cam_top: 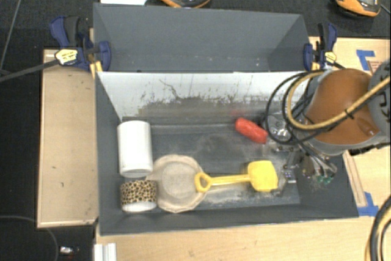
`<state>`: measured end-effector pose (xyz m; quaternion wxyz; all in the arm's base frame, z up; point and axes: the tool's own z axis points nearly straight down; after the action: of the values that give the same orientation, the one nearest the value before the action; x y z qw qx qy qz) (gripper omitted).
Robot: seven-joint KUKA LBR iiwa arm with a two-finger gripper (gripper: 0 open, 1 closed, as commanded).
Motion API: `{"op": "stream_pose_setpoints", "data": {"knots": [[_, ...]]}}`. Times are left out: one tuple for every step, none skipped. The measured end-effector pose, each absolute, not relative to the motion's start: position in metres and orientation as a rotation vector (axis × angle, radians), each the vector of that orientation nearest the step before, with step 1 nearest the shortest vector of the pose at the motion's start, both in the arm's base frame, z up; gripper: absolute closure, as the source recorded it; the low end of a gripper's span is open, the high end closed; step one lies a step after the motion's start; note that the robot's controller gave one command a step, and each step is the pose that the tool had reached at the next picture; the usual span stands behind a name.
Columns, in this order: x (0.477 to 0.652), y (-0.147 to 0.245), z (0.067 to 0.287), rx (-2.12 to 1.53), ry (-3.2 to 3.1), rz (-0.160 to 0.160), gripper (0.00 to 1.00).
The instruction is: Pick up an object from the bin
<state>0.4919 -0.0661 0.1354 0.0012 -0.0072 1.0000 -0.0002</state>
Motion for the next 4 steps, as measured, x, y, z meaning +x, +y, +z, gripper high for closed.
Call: {"op": "stream_pose_setpoints", "data": {"knots": [[0.492,-0.066,0.135,-0.024,3.139,-0.001,0.0],[0.48,-0.043,0.087,-0.135,3.138,0.001,0.0],[0.485,-0.044,0.078,-0.202,3.126,-0.005,1.0],[0.485,-0.044,0.078,-0.205,3.125,-0.005,1.0]]}}
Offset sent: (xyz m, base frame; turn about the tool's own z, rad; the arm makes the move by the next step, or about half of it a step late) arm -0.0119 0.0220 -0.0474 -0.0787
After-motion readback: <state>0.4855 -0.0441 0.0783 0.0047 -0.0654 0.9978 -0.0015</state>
